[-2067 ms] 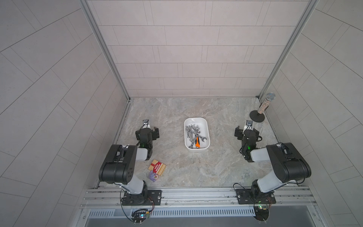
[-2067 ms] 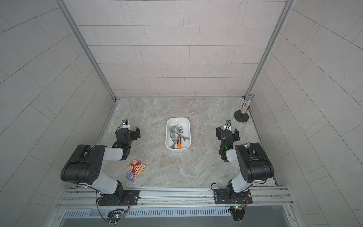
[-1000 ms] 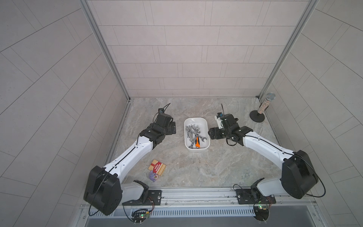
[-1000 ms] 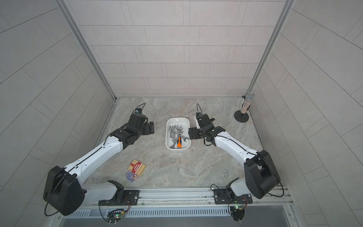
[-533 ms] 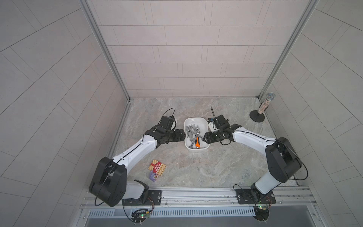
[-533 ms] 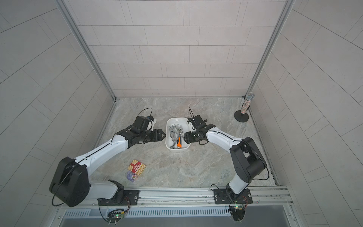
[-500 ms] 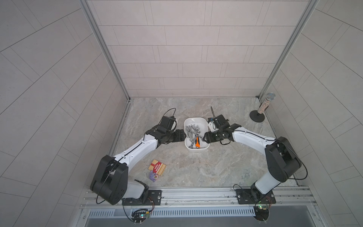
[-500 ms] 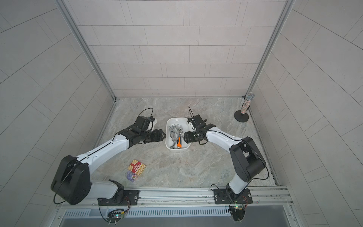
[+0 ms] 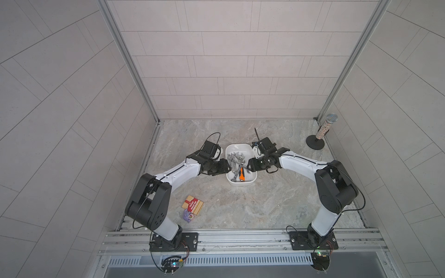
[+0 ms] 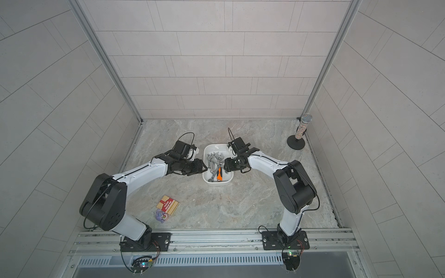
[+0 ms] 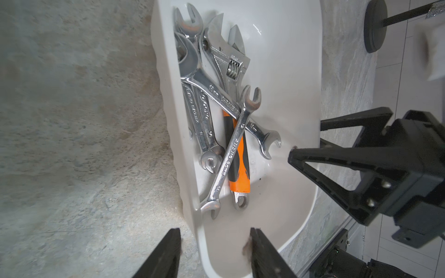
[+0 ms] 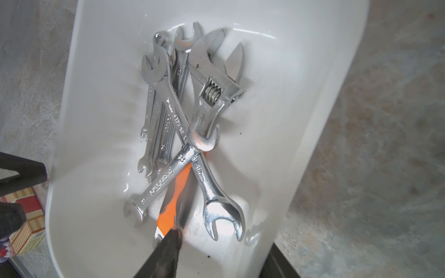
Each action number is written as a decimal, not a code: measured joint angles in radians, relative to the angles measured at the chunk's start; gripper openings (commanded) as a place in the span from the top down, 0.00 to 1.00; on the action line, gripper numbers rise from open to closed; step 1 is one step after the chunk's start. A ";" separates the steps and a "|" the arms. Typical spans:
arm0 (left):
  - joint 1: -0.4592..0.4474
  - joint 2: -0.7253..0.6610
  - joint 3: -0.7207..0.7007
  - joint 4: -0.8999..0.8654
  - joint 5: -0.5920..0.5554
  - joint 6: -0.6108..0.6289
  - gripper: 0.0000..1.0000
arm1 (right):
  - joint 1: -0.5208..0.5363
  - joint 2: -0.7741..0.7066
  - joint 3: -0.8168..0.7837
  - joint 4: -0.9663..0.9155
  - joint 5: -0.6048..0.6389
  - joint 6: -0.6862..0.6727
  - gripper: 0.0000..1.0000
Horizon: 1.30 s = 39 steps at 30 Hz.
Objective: Take out the wrench from the storage box
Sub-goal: Adjust the storage box at the center of the board, then pick up the wrench from the storage box.
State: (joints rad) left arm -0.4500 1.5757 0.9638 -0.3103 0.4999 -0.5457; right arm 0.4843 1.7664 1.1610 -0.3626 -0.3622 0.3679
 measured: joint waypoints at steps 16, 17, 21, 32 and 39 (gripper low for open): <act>-0.001 0.033 -0.004 0.010 0.036 -0.024 0.53 | 0.000 0.092 0.115 0.019 -0.009 0.012 0.48; -0.002 0.035 -0.005 0.010 0.038 -0.025 0.53 | 0.000 0.097 0.121 0.019 -0.009 0.012 0.48; -0.013 0.035 -0.007 0.011 0.037 -0.027 0.53 | -0.001 0.105 0.143 0.018 -0.007 0.012 0.46; -0.080 0.022 -0.042 0.020 0.019 -0.054 0.53 | 0.005 0.068 0.150 0.003 0.070 0.001 0.40; 0.024 -0.149 -0.184 0.024 -0.018 -0.103 0.48 | 0.127 -0.058 0.141 0.004 0.214 0.007 0.40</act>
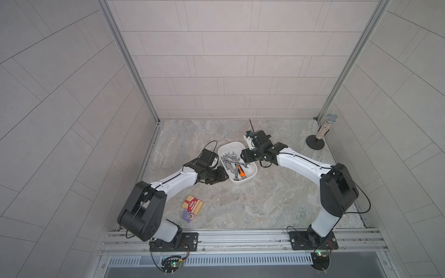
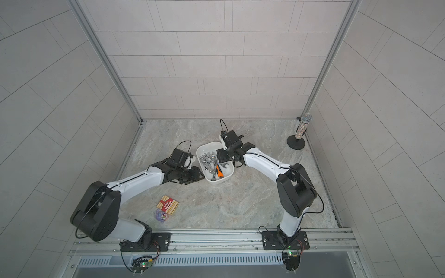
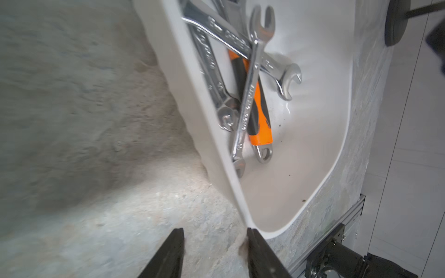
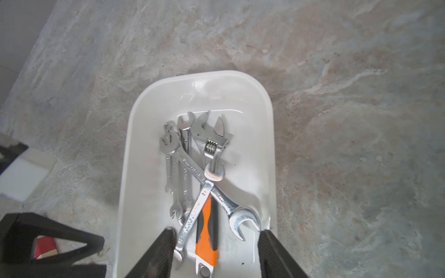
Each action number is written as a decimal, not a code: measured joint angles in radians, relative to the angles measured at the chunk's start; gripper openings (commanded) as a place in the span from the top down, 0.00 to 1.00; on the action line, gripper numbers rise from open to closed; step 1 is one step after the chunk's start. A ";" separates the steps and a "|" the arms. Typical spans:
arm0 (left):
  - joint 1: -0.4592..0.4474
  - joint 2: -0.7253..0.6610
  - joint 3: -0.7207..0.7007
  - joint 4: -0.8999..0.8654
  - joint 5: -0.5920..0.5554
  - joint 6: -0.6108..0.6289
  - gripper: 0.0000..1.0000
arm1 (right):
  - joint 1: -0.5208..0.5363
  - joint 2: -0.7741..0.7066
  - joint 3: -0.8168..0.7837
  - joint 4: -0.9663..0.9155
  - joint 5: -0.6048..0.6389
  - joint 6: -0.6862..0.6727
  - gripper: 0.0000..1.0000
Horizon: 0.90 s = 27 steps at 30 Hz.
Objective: Take out the wrench from the storage box
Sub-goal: Pick up the wrench from the storage box.
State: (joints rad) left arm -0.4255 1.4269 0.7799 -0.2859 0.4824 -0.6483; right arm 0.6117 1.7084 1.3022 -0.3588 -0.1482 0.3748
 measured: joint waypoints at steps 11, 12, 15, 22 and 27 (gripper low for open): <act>0.043 -0.056 0.004 -0.045 -0.049 0.021 0.41 | 0.061 0.187 0.057 0.008 0.092 0.035 0.43; 0.043 -0.055 0.004 -0.048 -0.049 0.021 0.41 | 0.061 0.209 0.067 0.008 0.095 0.037 0.43; 0.043 -0.051 0.004 -0.056 -0.049 0.021 0.41 | 0.062 0.254 0.089 0.006 0.104 0.038 0.43; 0.043 -0.051 0.004 -0.063 -0.049 0.021 0.41 | 0.061 0.309 0.141 0.005 0.114 0.037 0.44; 0.043 -0.051 0.004 -0.063 -0.048 0.021 0.41 | 0.052 0.327 0.165 0.012 0.116 0.037 0.47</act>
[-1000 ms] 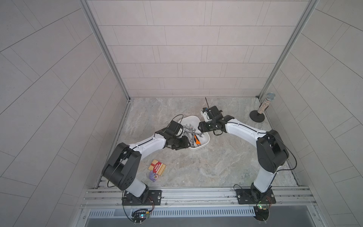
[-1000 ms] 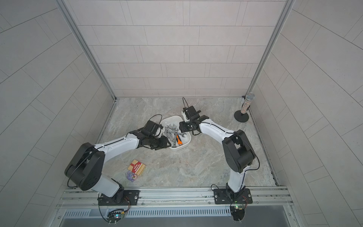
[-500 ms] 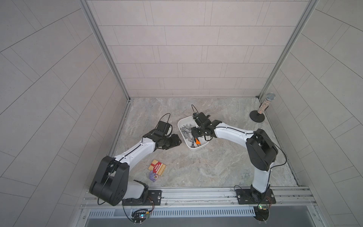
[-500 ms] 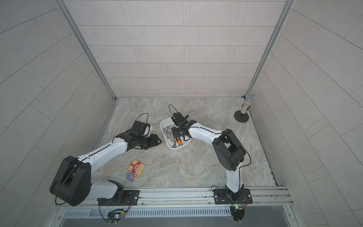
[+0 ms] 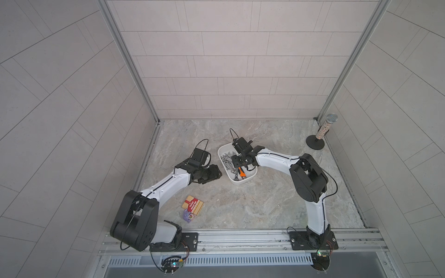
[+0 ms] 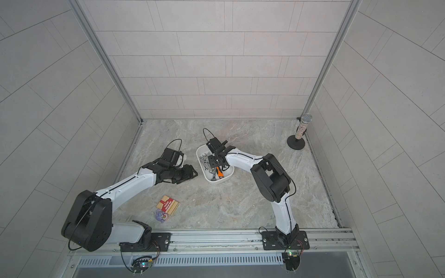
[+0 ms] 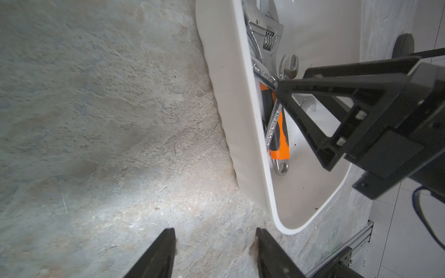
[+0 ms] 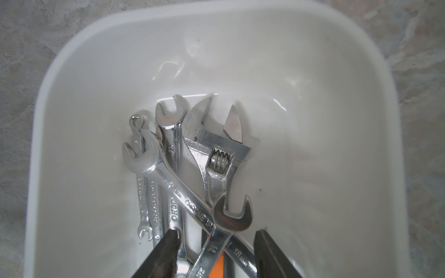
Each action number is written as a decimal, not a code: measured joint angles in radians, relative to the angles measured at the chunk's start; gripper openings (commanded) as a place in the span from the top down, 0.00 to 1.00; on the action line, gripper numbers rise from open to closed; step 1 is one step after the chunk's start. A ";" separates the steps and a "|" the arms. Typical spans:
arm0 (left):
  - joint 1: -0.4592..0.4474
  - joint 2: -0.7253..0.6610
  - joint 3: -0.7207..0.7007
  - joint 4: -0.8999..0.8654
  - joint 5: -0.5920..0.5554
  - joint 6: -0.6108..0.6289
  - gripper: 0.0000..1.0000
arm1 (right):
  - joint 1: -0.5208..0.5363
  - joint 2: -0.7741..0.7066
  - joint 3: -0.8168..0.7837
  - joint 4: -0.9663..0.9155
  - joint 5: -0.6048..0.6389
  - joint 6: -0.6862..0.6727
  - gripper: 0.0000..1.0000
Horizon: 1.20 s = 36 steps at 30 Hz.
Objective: Take out the wrench from the storage box
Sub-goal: Pick up the wrench from the storage box.
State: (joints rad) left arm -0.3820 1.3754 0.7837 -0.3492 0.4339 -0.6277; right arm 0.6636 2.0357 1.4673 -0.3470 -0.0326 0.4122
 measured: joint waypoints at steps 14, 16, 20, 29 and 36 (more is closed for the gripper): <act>0.000 0.001 0.000 0.001 0.007 0.000 0.41 | -0.016 0.047 0.014 0.028 -0.019 0.013 0.63; 0.000 0.002 0.000 0.001 0.008 0.000 0.41 | -0.017 0.047 0.014 0.033 -0.025 0.015 0.67; 0.000 0.005 0.000 0.002 0.010 0.000 0.41 | -0.019 0.048 0.014 0.043 -0.029 0.018 0.72; 0.000 0.005 0.000 0.008 0.011 0.000 0.41 | -0.023 0.057 0.021 0.057 -0.038 0.025 0.83; 0.000 0.005 0.000 0.008 0.012 0.000 0.41 | -0.023 0.066 0.028 0.071 -0.057 0.045 0.96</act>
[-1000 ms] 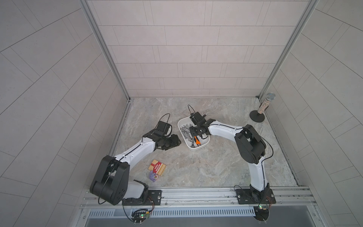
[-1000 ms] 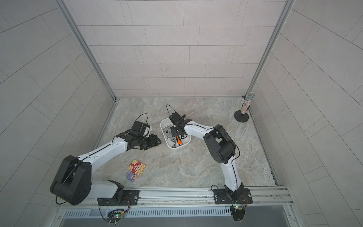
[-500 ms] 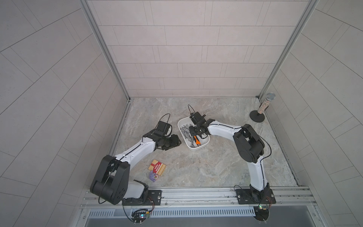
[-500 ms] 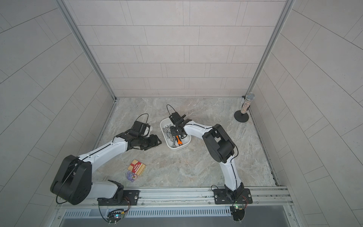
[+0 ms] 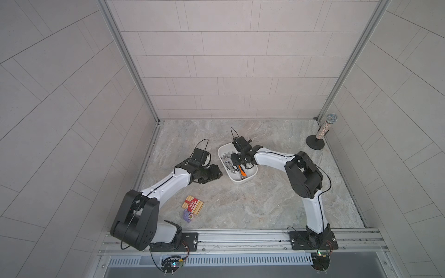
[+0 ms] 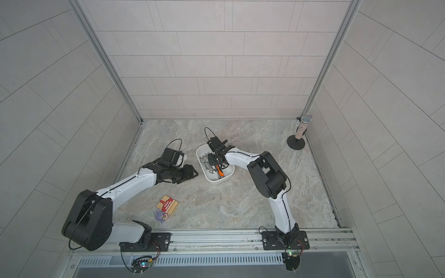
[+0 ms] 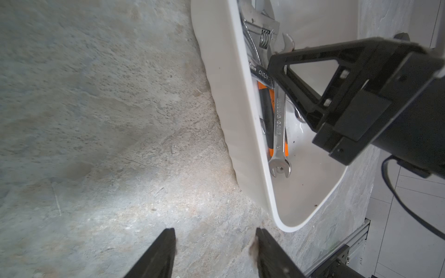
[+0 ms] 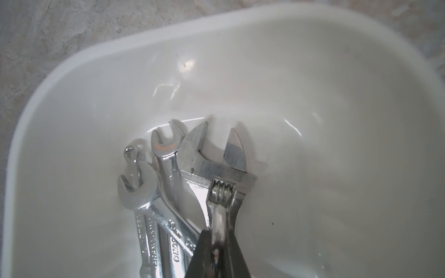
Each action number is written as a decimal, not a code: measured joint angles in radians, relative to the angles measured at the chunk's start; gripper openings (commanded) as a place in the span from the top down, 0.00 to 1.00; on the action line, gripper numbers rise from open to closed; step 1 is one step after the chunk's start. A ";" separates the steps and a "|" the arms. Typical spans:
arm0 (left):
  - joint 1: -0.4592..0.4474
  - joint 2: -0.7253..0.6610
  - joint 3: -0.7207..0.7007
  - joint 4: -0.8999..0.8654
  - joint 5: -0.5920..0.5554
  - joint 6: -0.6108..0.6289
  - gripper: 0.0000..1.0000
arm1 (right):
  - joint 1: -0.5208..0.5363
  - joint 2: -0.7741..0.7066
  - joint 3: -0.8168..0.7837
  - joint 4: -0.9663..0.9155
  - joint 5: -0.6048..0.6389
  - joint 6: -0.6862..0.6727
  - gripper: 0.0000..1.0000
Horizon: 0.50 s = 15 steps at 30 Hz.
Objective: Take out the wrench from the storage box
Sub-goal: Pick up the wrench from the storage box.
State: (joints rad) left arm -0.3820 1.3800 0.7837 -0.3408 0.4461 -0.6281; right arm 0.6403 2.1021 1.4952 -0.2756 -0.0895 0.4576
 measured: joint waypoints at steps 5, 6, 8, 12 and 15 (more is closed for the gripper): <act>0.000 0.000 0.000 0.000 0.000 0.000 0.40 | -0.003 0.000 0.006 -0.008 -0.016 0.006 1.00; 0.000 0.000 0.000 0.000 0.000 0.000 0.39 | -0.005 0.000 0.010 -0.013 -0.021 0.007 1.00; 0.000 0.000 0.000 0.000 -0.002 0.000 0.38 | -0.009 0.000 0.019 -0.024 -0.032 0.011 1.00; 0.000 -0.010 0.000 -0.003 -0.018 0.000 0.37 | -0.023 -0.036 0.029 -0.043 -0.047 0.011 1.00; -0.003 -0.036 0.000 -0.006 -0.038 0.000 0.37 | -0.039 -0.121 0.024 -0.052 -0.053 0.011 1.00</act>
State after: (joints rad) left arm -0.3851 1.3437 0.7837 -0.3473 0.4084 -0.6281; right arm 0.6010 1.9816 1.5196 -0.3275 -0.1429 0.4686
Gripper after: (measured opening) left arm 0.628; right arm 0.113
